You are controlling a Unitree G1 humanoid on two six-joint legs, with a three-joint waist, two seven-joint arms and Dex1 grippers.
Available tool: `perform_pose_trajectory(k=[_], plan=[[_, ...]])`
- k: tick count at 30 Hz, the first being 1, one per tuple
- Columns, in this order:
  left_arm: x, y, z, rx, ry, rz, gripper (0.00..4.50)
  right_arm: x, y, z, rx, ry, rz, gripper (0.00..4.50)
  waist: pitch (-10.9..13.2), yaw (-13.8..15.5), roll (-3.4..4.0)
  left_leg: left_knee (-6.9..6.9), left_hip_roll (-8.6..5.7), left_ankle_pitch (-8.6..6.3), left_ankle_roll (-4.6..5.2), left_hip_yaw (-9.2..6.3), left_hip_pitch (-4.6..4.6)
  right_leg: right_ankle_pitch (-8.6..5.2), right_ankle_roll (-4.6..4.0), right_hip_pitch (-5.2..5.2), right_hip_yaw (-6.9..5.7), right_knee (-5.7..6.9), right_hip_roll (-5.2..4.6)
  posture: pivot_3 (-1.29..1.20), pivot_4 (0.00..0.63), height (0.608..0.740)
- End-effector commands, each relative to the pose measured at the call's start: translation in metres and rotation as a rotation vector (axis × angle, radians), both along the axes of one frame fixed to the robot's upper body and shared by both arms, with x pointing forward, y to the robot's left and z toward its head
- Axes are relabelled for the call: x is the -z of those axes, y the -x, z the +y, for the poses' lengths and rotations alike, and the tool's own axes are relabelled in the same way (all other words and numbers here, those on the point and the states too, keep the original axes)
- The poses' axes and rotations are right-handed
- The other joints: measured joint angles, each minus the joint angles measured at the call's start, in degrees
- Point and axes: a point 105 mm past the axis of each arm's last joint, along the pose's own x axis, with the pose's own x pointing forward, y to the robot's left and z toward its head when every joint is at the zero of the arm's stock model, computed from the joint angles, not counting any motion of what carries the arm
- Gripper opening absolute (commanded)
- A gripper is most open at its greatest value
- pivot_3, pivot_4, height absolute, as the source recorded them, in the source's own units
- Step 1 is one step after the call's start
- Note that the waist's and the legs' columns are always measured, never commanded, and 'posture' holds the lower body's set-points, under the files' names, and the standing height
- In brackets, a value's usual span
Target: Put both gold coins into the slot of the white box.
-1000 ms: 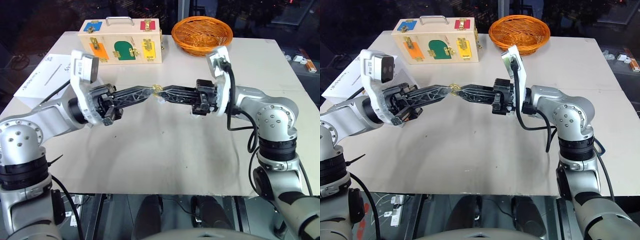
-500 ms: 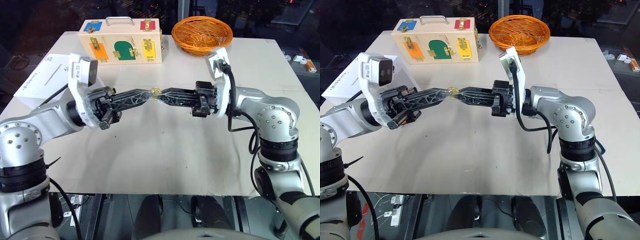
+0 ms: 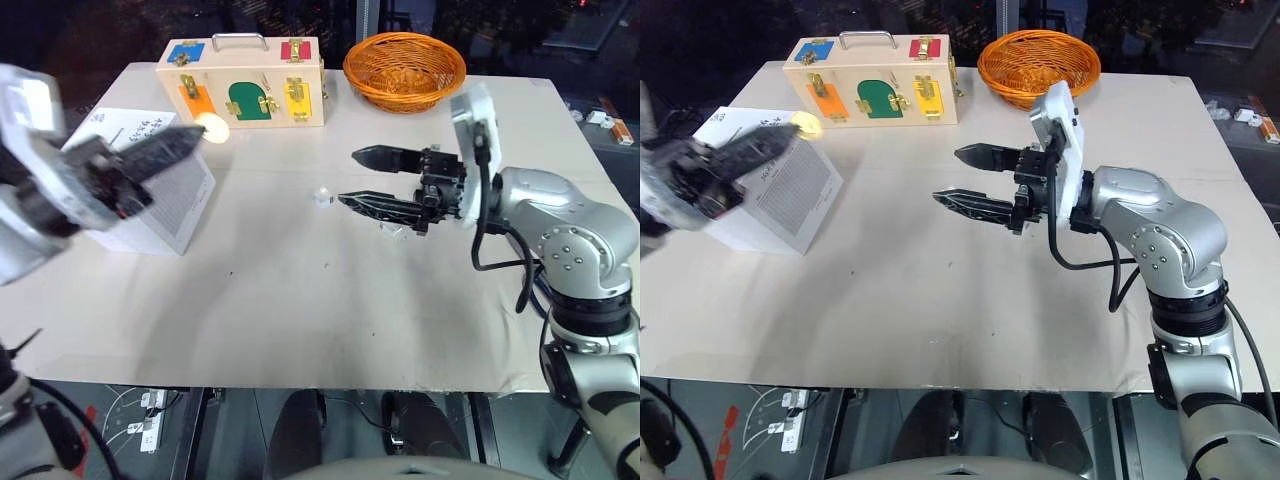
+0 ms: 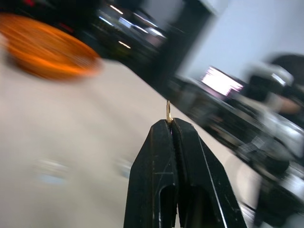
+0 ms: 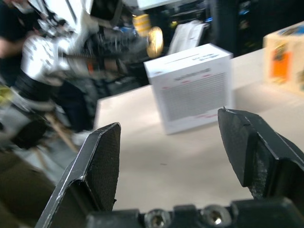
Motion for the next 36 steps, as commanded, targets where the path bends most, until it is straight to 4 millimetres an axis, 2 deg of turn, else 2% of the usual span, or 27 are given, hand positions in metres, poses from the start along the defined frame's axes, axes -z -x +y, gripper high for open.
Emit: perform_pose_trajectory(k=[1,6,10,19,22,30,36], plan=[[-0.022,-0.005,0.045,-0.273,-0.144,-0.058,0.0,-0.009,0.004,-0.006,0.017,0.031,-0.133,3.63,0.01,0.07,0.01,-0.03,0.0,0.0,0.0,0.01,0.03,0.0,0.0,0.0,0.01,-0.01,0.0,0.0,0.15,0.726],[-0.029,-0.017,0.099,-0.489,-0.28,0.073,0.0,-0.008,-0.002,-0.008,0.055,0.059,-0.188,3.63,0.01,0.11,0.01,-0.06,0.0,0.0,0.0,0.03,0.01,-0.01,0.0,-0.03,-0.01,-0.03,0.0,0.0,0.15,0.726],[-0.032,-0.025,0.119,-0.525,-0.261,0.124,0.0,-0.009,-0.004,-0.006,0.067,0.056,-0.213,3.63,0.02,0.33,0.03,-0.07,-0.01,0.0,0.0,0.05,-0.01,-0.01,0.0,-0.04,-0.02,-0.05,0.0,0.0,0.15,0.726],[-0.027,-0.05,0.131,-0.526,-0.243,0.207,0.0,-0.014,0.013,0.005,0.003,0.008,-0.28,3.63,0.04,0.98,0.0,-0.04,0.0,0.0,0.0,0.05,-0.11,-0.01,0.0,-0.1,-0.03,-0.03,0.02,0.0,0.15,0.726],[-0.011,-0.056,0.133,-0.504,-0.261,0.273,0.0,-0.021,0.019,0.008,0.005,-0.031,-0.31,3.63,0.04,1.01,0.01,-0.04,0.01,0.0,0.0,0.04,-0.1,-0.01,0.0,-0.11,-0.03,-0.02,0.03,0.0,0.15,0.726],[0.006,-0.062,0.135,-0.486,-0.279,0.341,0.0,-0.027,0.023,0.009,0.013,-0.052,-0.329,3.63,0.02,1.22,-0.03,0.05,0.01,0.0,0.0,0.03,-0.17,-0.01,0.0,-0.1,-0.06,-0.02,0.0,0.0,0.15,0.726],[0.01,-0.063,0.134,-0.471,-0.277,0.355,0.0,-0.026,0.022,0.008,0.015,-0.042,-0.324,3.63,0.02,1.22,-0.03,0.06,0.02,0.0,0.0,0.01,-0.15,-0.01,-0.01,-0.1,-0.07,0.02,0.0,0.0,0.15,0.726]])
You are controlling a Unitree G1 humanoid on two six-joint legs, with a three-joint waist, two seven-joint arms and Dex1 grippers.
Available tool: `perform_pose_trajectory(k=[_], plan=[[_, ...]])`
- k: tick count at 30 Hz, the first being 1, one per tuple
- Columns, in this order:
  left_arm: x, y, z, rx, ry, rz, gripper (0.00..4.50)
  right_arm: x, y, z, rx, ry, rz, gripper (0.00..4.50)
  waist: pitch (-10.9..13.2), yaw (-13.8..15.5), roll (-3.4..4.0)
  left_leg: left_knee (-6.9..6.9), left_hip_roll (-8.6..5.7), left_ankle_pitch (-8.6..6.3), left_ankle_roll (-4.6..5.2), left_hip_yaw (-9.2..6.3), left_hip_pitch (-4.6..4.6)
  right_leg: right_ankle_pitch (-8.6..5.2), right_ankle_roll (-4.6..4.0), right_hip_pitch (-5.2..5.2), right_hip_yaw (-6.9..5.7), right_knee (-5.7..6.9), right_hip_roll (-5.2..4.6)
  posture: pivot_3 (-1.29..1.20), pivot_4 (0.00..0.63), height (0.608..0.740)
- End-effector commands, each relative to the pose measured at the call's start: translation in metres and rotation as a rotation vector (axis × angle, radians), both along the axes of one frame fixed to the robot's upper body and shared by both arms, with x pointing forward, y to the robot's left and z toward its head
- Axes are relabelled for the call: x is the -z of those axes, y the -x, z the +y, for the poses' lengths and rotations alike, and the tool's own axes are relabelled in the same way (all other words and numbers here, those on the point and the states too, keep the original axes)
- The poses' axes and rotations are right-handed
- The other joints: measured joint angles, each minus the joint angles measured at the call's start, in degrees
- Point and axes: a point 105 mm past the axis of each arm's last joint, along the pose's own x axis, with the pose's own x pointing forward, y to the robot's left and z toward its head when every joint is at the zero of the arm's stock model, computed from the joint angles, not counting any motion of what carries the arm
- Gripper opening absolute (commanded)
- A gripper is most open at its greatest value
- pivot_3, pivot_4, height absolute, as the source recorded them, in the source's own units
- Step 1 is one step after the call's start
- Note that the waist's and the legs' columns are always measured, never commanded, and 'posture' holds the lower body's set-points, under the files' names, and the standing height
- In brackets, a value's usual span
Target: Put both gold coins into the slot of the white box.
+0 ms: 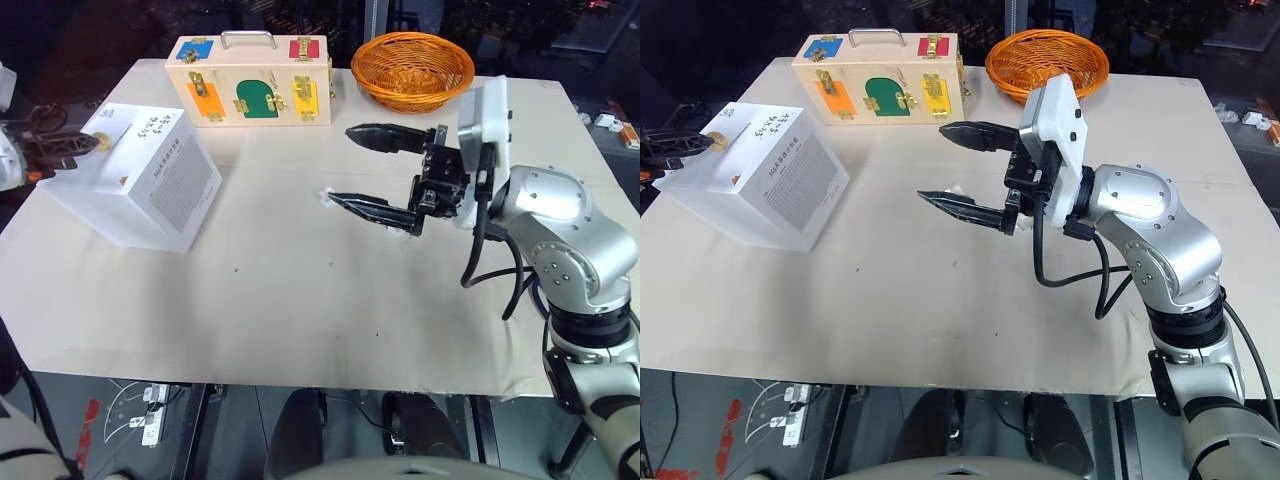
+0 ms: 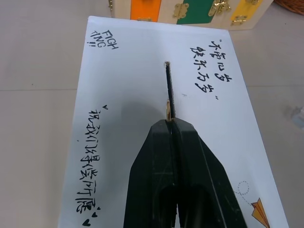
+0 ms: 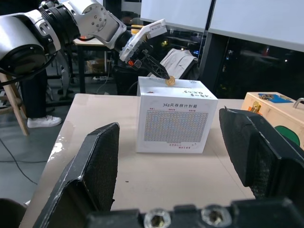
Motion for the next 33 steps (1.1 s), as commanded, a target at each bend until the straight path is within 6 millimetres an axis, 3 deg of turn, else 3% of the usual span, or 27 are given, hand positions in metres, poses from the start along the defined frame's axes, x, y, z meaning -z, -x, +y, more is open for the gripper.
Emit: perform_pose_trajectory(k=[1,14,15,17,20,21,24,26,29,33], plan=[[-0.012,0.003,0.002,0.003,-0.001,-0.044,0.0,-0.011,0.008,-0.003,-0.006,-0.016,-0.053,3.63,0.0,0.0,0.0,0.01,0.0,0.0,0.0,0.0,0.0,0.0,0.0,0.0,0.0,0.0,0.0,0.0,0.15,0.726],[-0.007,-0.001,0.003,-0.009,-0.057,-0.046,0.0,-0.007,0.005,-0.004,0.006,0.001,-0.05,3.63,0.0,-0.05,0.0,0.04,0.0,0.0,0.0,0.0,0.0,0.0,0.0,0.0,0.0,0.03,0.0,0.0,0.15,0.726],[-0.01,-0.002,0.002,-0.009,-0.057,-0.061,0.54,-0.007,0.005,-0.004,0.007,0.003,-0.048,3.69,0.0,-0.06,0.0,0.04,0.0,0.0,0.0,0.0,0.0,0.0,0.0,0.0,0.01,0.03,0.0,0.0,0.15,0.726],[-0.018,-0.001,-0.002,0.014,-0.056,-0.104,1.2,-0.005,0.004,-0.005,0.01,0.007,-0.045,3.69,-0.01,-0.01,-0.01,0.04,0.0,0.0,0.0,-0.01,0.0,0.0,0.0,0.0,0.0,0.03,0.0,0.0,0.15,0.726],[-0.047,0.006,-0.015,0.066,-0.033,-0.223,2.6,-0.002,0.002,-0.009,0.028,0.012,-0.027,3.69,-0.02,0.0,-0.05,0.06,0.0,0.0,0.0,-0.02,-0.05,0.01,-0.01,0.0,-0.01,0.02,-0.01,0.0,0.15,0.726],[-0.054,0.01,-0.022,0.101,-0.039,-0.254,3.04,-0.001,0.0,-0.011,0.041,0.014,-0.016,3.69,-0.02,0.01,-0.05,0.08,0.0,0.0,0.0,-0.03,-0.07,0.01,-0.01,0.0,-0.03,0.01,-0.02,0.0,0.15,0.726],[-0.081,0.021,-0.075,0.305,-0.004,-0.431,3.04,0.004,-0.009,-0.023,0.135,0.015,-0.007,3.69,-0.02,0.21,-0.05,0.11,-0.01,0.0,0.0,-0.04,-0.08,0.01,0.0,0.01,-0.03,0.01,-0.06,0.0,0.15,0.726],[-0.078,0.033,-0.116,0.466,0.045,-0.448,3.04,0.01,-0.013,-0.032,0.177,-0.003,0.005,3.69,-0.03,0.52,-0.06,0.18,-0.01,0.01,-0.01,-0.11,-0.09,0.01,0.01,0.08,-0.13,0.01,-0.09,0.0,0.15,0.726],[-0.054,0.049,-0.164,0.618,0.06,-0.476,3.04,0.025,-0.019,-0.057,0.302,0.001,0.064,3.69,-0.06,0.45,-0.01,0.22,-0.04,0.01,-0.01,-0.09,-0.05,0.02,0.02,0.15,-0.06,0.05,-0.11,0.0,0.15,0.726],[0.001,0.062,-0.186,0.623,0.032,-0.427,3.04,0.052,-0.011,-0.09,0.428,0.07,0.137,3.69,-0.05,-0.32,-0.01,0.18,-0.01,0.11,-0.19,-0.01,0.1,0.03,0.01,0.22,0.1,0.06,-0.05,0.0,0.15,0.726]])
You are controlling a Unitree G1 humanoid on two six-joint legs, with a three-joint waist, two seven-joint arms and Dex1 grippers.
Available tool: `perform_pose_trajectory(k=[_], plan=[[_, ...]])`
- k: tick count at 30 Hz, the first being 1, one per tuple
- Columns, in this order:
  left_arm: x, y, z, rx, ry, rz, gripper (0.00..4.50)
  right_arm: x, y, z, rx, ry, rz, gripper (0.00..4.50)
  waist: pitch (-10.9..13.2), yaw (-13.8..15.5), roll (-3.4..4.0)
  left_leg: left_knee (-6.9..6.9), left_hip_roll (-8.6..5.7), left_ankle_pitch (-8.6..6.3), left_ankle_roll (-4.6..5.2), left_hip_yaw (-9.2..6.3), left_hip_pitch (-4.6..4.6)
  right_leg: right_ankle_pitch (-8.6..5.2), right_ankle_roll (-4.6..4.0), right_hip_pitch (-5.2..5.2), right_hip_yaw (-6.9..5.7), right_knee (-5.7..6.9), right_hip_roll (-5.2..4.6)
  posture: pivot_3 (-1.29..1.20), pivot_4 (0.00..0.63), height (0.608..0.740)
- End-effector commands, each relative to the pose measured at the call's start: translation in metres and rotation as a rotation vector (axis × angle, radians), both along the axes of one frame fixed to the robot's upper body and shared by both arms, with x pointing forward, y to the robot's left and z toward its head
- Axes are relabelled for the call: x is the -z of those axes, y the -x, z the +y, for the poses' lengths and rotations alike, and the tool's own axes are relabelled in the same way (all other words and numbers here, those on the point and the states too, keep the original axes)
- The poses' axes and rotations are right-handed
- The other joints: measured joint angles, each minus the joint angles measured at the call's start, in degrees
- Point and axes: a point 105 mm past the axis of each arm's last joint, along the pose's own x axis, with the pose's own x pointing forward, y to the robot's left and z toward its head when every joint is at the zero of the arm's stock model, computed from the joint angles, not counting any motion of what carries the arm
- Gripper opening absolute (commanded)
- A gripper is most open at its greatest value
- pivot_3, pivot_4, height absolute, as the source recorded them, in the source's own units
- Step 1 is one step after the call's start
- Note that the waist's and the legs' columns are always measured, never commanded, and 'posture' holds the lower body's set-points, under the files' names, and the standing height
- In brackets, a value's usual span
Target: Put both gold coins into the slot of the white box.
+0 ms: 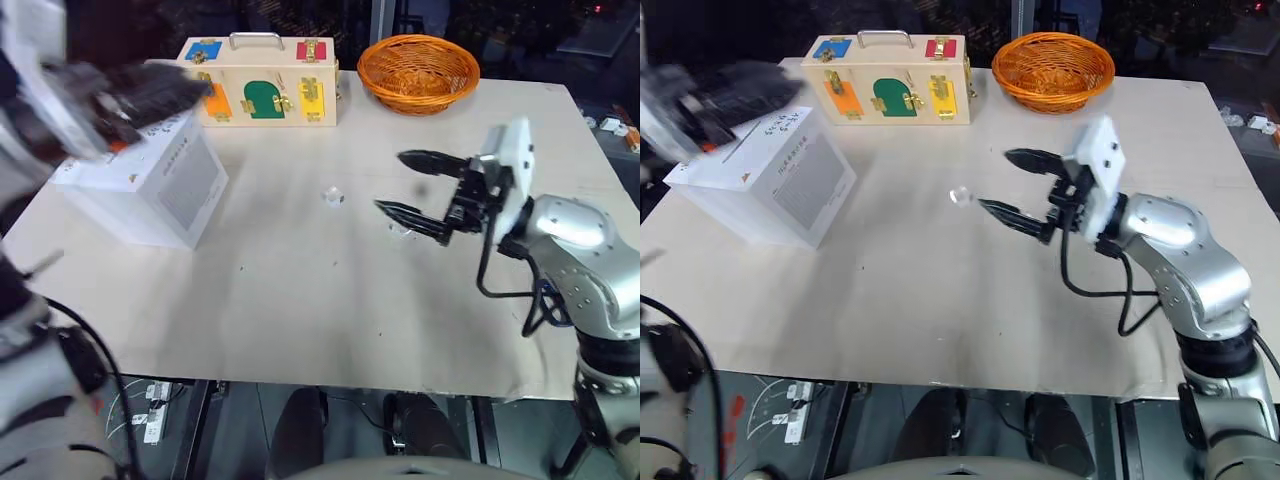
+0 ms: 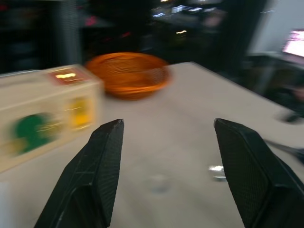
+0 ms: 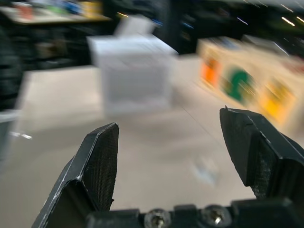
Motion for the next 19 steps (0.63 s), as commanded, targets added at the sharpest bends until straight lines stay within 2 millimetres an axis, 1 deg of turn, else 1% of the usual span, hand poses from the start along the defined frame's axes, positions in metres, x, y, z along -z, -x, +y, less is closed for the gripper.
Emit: perform_pose_trajectory(k=[1,3,6,8,10,12,15,19], plan=[[0.023,0.019,-0.004,-0.043,-0.045,-0.036,3.04,0.005,0.016,-0.026,0.085,0.058,-0.019,3.69,0.0,-0.56,0.01,-0.03,0.0,0.0,0.0,0.03,0.08,-0.01,-0.01,0.0,0.07,0.09,0.01,0.0,0.15,0.726],[0.046,0.023,0.003,-0.078,-0.025,0.019,3.04,0.019,0.023,-0.043,0.143,0.09,0.03,3.69,-0.1,-0.63,0.17,-0.16,0.04,-0.03,0.05,0.02,0.17,-0.01,-0.02,0.0,0.1,0.06,0.07,0.0,0.15,0.726],[0.083,0.028,0.015,-0.119,-0.058,0.099,3.04,0.038,0.039,-0.063,0.213,0.14,0.081,3.69,-0.09,-0.64,0.17,-0.15,0.03,-0.11,0.18,0.02,0.16,-0.03,-0.04,0.0,0.08,0.04,0.09,0.0,0.15,0.726],[0.1,0.033,0.021,-0.111,-0.064,0.134,3.61,0.046,0.049,-0.072,0.256,0.134,0.112,3.69,-0.12,-0.53,0.18,-0.14,0.0,-0.11,0.19,0.03,0.28,-0.03,-0.02,0.11,0.08,0.01,0.06,0.0,0.15,0.726],[0.11,0.034,0.025,-0.127,-0.086,0.142,4.4,0.054,0.058,-0.08,0.283,0.146,0.135,3.69,-0.12,-0.14,0.18,-0.04,0.0,-0.11,0.2,0.0,0.35,-0.04,0.0,0.23,0.04,-0.03,0.07,0.0,0.15,0.726],[0.117,0.036,0.025,-0.124,-0.099,0.148,4.46,0.06,0.066,-0.085,0.3,0.158,0.148,3.69,-0.14,0.28,0.15,0.02,0.0,-0.11,0.2,0.01,0.45,-0.04,0.02,0.35,0.04,-0.05,0.06,0.0,0.15,0.726],[0.123,0.038,0.019,-0.094,-0.144,0.131,4.46,0.063,0.073,-0.091,0.319,0.161,0.148,3.69,-0.16,0.43,0.12,-0.01,0.0,-0.12,0.21,0.03,1.02,-0.18,0.21,0.94,0.03,-0.15,0.03,0.0,0.15,0.726],[0.12,0.033,0.015,-0.087,-0.134,0.09,4.46,0.067,0.076,-0.095,0.339,0.159,0.131,3.69,-0.18,0.37,0.09,-0.02,0.02,-0.12,0.21,0.01,1.06,-0.19,0.21,0.96,0.04,-0.12,0.06,0.0,0.15,0.726]])
